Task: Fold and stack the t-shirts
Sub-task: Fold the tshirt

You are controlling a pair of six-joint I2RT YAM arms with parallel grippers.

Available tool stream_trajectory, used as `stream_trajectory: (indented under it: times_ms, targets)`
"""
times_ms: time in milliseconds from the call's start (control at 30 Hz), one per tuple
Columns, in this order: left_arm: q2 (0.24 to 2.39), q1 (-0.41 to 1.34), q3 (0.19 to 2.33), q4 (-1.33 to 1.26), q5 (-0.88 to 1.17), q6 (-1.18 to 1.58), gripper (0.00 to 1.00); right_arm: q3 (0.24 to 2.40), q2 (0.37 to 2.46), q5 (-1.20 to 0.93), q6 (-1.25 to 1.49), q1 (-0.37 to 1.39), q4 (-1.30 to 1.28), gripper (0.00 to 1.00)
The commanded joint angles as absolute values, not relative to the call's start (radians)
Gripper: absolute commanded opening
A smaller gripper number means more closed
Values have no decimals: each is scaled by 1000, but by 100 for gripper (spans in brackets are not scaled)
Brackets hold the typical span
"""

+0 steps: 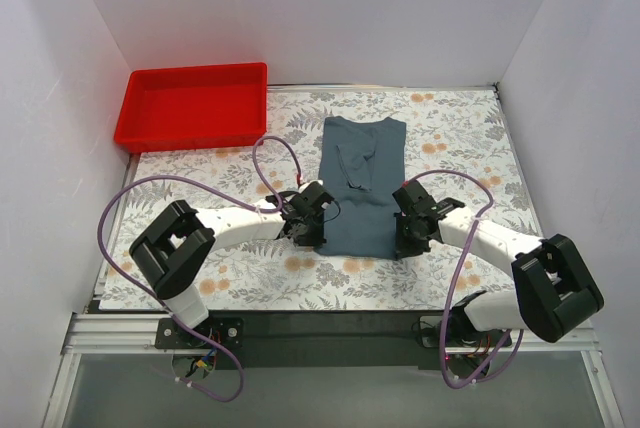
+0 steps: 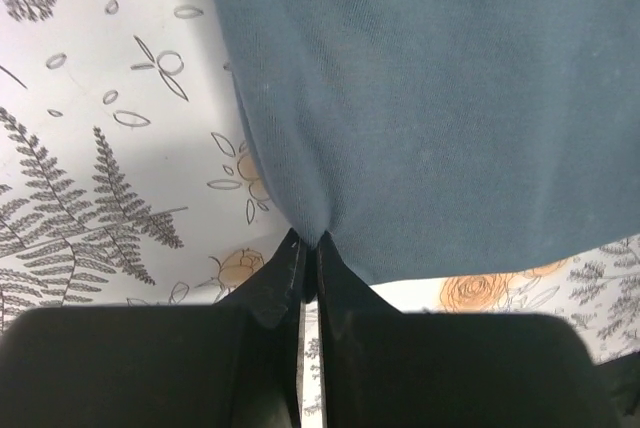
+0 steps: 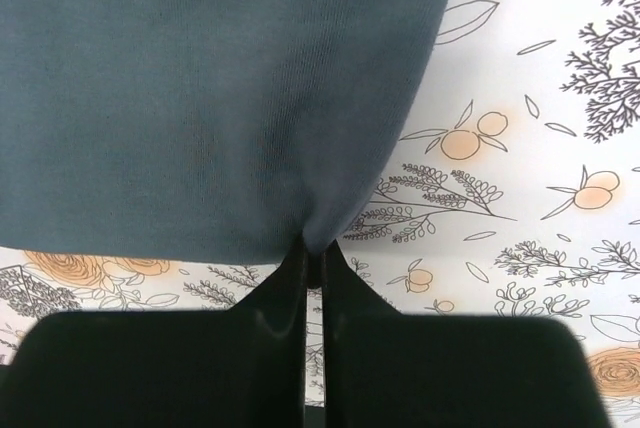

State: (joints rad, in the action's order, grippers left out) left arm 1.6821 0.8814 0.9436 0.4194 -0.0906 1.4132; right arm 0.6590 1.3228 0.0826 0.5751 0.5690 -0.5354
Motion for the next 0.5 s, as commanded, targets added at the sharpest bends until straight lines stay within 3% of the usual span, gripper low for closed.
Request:
stream_trajectory:
  times_ms: [0,267,467]
  targets:
    - [1709,893,882,621,-2,1384,0,667,1341,57,525,581,-644,1]
    - [1478,899,822,908,296,1333,0,704,1209,-138,474,637,-973,1]
    - [1237,923,750,998,452,1462,0,777,1100,-199,491,680,-1138,1]
